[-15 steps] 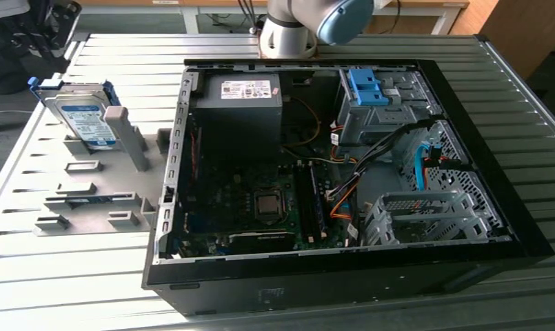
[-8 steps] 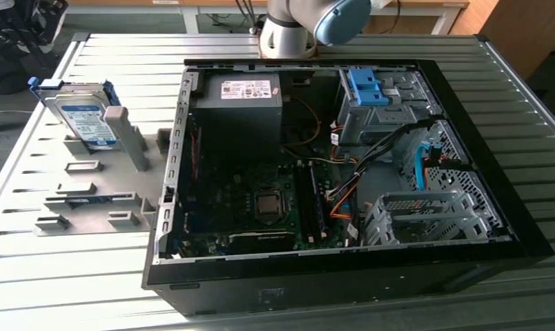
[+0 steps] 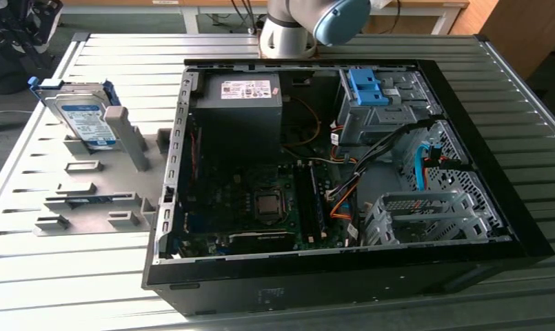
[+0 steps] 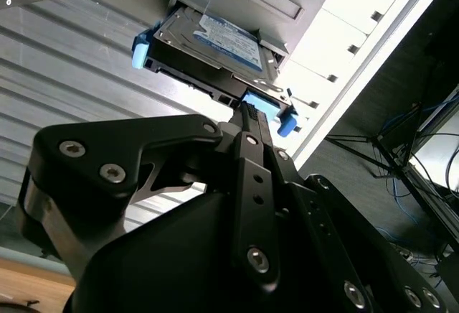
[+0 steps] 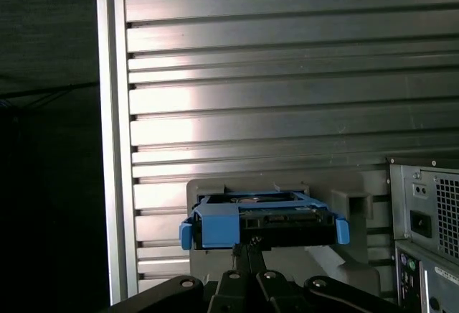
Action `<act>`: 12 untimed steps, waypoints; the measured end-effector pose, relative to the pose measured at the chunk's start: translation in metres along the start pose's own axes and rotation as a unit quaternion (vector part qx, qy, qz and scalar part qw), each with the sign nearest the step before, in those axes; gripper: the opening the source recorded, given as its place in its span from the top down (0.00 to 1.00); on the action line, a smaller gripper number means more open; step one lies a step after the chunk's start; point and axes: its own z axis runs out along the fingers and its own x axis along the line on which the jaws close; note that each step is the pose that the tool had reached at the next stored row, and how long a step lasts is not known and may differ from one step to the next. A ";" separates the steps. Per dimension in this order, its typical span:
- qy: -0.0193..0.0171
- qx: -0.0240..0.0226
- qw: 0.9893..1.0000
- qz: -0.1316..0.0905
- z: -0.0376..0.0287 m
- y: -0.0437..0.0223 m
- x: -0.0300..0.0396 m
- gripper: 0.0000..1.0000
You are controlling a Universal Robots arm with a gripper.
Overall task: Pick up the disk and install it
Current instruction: 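Pick up the disk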
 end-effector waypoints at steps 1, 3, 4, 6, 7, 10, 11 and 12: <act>0.000 0.000 1.000 0.000 0.0000 0.0000 0.0000 0.89; 0.000 0.000 1.000 0.000 0.0000 0.0000 0.0000 0.89; 0.000 0.000 1.000 0.000 0.0000 0.0000 0.0000 0.89; 0.000 0.000 1.000 0.000 0.0000 0.0000 0.0000 0.89; 0.000 0.000 1.000 0.000 0.0000 0.0000 0.0001 0.89; 0.000 0.000 1.000 -0.002 0.0000 0.0000 0.0001 0.89; 0.000 0.000 1.000 -0.003 0.0000 0.0000 0.0003 0.89; 0.000 0.000 1.000 -0.006 0.0000 0.0000 0.0003 0.89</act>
